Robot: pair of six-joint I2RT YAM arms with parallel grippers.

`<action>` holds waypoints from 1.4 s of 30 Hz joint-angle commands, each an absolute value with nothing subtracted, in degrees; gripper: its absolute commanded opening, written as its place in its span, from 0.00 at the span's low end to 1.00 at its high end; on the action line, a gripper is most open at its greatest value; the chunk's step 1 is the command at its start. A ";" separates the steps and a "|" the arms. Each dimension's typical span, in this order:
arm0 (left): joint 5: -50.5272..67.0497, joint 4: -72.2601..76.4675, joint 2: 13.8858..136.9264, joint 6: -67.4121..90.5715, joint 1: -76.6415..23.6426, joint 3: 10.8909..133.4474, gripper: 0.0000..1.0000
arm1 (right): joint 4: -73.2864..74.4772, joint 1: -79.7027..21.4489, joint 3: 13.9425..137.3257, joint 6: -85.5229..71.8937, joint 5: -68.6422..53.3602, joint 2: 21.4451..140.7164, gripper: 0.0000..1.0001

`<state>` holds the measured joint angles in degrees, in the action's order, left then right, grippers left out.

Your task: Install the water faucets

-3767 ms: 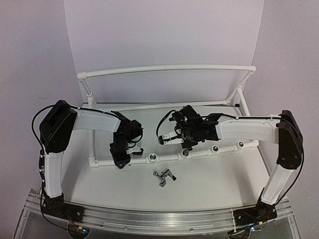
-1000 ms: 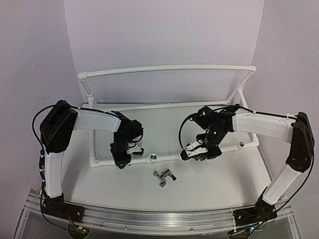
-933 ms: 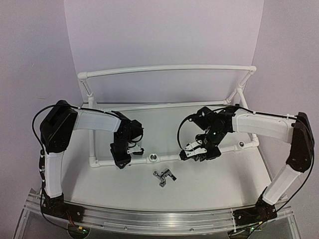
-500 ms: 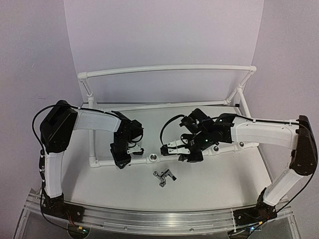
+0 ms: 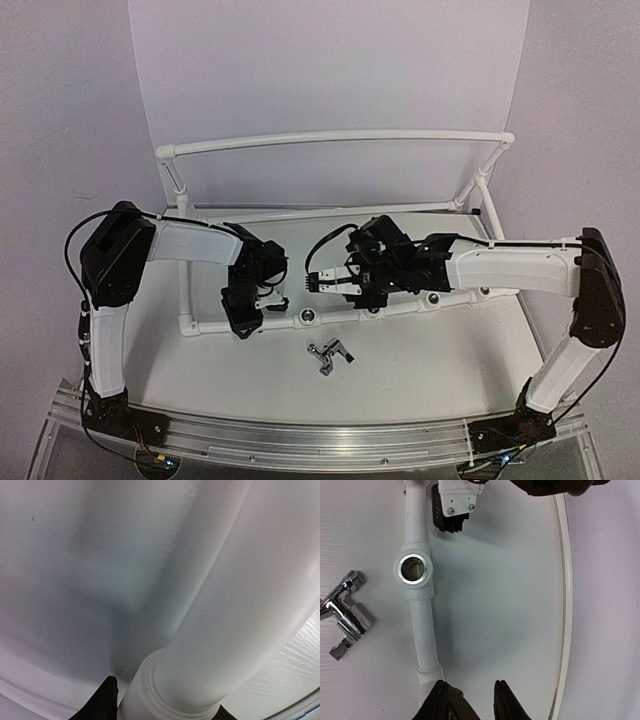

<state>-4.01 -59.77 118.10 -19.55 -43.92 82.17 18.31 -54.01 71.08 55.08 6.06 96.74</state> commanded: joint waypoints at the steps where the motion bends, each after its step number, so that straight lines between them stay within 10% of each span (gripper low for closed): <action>1: 6.79 -51.31 120.54 -6.88 -42.10 83.15 0.13 | 15.30 -52.66 74.64 58.32 12.15 98.74 0.31; 25: 6.63 -51.99 121.71 -7.06 -42.10 84.90 0.13 | 34.64 -44.85 72.54 70.44 16.97 95.30 0.20; 42: 6.67 -51.81 121.94 -6.97 -42.07 84.58 0.13 | 52.18 -44.82 94.24 64.91 9.91 105.40 0.22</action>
<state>-3.33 -59.61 118.76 -19.46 -44.25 83.24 49.79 -45.02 88.29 66.82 9.95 103.70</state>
